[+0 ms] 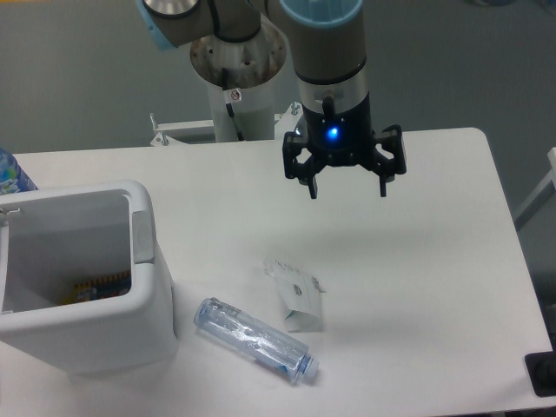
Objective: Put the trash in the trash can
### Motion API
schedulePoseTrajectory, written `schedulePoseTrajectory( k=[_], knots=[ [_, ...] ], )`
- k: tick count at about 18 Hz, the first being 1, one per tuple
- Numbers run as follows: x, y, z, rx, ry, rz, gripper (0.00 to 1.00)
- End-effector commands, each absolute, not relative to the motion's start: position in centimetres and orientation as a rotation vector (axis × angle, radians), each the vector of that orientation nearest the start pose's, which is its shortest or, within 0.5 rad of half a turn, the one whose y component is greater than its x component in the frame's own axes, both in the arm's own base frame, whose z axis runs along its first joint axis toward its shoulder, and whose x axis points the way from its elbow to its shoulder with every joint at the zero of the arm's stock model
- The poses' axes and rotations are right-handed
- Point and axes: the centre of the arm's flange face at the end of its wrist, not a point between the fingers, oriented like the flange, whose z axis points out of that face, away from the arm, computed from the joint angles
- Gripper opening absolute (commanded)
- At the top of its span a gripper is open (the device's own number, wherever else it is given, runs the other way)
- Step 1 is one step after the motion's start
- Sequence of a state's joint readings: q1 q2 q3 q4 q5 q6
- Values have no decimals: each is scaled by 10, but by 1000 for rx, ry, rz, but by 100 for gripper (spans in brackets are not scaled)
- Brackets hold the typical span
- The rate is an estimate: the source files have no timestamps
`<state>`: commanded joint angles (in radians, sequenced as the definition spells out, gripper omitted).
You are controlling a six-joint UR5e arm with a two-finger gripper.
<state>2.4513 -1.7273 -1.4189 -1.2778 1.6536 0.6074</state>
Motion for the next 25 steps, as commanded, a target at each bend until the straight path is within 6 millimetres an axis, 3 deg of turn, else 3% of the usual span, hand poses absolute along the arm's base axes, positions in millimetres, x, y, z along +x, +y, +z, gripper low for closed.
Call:
schedulePoseTrajectory(
  k=[12,17,20,25],
  knots=[
    [-368,469,513,-2924,-429,371,100],
    [-371,478,502,-2912,-429,371,100],
    [-374,481,480,-2899,-494,365,100],
    [-363,497,434,-2864,-731,297,100]
  ],
)
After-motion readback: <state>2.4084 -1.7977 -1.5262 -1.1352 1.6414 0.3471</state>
